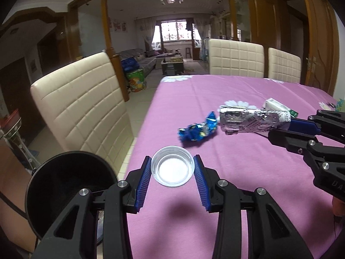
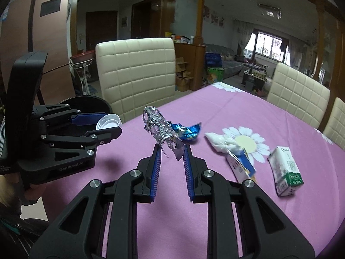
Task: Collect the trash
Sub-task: 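Carry the white cap over the bin with the left tool while the right holds the foil pack, then release the cap into the bin with the left tool while the right drops the foil pack in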
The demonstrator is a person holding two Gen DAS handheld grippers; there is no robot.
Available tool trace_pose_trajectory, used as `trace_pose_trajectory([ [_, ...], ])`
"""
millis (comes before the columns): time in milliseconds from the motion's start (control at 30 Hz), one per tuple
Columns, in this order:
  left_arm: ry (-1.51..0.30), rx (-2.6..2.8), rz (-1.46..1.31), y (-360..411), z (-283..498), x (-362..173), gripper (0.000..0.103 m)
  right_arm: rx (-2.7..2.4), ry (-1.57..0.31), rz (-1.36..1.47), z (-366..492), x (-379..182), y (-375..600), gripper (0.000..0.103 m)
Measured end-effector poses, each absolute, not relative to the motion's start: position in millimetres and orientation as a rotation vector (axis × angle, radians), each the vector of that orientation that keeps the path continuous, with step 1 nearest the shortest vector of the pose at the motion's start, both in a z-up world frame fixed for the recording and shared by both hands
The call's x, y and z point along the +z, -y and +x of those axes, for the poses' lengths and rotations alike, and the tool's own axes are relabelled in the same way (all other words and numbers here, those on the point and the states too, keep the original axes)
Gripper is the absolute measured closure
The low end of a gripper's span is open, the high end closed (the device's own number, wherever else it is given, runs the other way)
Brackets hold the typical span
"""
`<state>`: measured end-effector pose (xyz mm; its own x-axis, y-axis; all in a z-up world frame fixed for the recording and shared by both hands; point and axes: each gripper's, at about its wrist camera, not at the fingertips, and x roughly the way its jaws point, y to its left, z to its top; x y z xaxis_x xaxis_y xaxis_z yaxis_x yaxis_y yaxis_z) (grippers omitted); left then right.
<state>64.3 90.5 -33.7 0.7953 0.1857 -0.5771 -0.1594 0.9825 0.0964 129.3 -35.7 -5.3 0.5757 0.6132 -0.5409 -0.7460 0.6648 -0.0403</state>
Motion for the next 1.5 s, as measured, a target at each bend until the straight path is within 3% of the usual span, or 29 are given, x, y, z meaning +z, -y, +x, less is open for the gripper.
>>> trace_pose_trajectory([
  [733,-0.593,0.350,-0.037,-167.8,14.7,-36.1,0.064,0.945,-0.540,-0.366,100.3,-5.2,-51.2,0.080],
  [1500,-0.560,0.442,-0.052,-196.0,-7.2,-29.8,0.064,1.015,-0.535,-0.408,88.6,-2.2,-96.2,0.080],
])
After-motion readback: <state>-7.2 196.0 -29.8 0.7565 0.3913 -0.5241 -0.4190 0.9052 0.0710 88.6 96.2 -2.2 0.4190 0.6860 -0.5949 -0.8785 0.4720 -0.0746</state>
